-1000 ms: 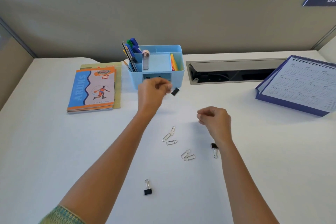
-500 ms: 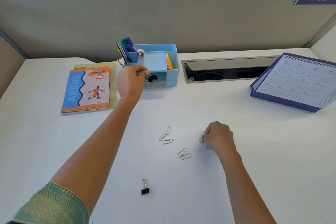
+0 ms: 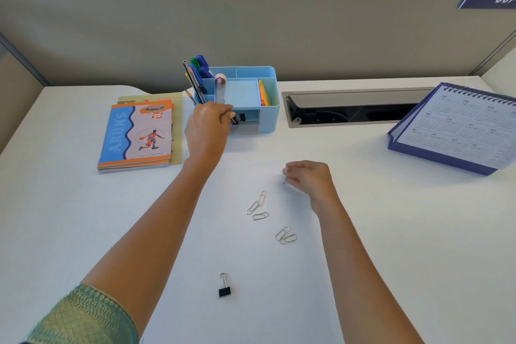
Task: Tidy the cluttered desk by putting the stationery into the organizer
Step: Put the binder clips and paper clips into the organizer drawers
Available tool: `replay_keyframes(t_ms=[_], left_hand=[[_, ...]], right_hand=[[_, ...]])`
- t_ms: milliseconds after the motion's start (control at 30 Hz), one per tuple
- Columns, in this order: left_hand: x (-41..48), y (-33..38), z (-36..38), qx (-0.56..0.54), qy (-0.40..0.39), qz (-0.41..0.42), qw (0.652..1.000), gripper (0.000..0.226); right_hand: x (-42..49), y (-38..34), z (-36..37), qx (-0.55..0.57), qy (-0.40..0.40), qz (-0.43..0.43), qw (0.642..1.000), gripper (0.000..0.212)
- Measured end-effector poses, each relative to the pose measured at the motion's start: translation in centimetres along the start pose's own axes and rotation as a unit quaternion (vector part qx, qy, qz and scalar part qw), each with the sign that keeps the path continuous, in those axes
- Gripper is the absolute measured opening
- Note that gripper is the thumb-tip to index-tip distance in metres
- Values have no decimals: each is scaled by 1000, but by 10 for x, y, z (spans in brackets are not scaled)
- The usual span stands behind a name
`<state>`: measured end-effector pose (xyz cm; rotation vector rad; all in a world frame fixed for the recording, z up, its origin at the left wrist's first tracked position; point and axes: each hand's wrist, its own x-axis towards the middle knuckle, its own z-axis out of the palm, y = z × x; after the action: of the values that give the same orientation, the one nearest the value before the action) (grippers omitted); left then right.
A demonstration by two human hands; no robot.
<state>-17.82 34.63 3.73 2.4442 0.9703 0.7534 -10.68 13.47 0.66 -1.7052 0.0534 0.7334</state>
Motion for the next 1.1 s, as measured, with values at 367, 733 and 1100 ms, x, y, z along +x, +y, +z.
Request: replay_keyframes(t_ms=[367,733,1100], left_hand=[[-51,21,8,-267,-249,-190,911,25],[-22,7,-21,-219,-150,-163,950,11],[19,8,-12,-88,-50,-30,994,22]], right_hand=[[-11,-11,47,251,-72,28,965,18],[-77,48,58,-199,-121,-179,956,22],[-111,94,40,-500,-302,-407,702,34]])
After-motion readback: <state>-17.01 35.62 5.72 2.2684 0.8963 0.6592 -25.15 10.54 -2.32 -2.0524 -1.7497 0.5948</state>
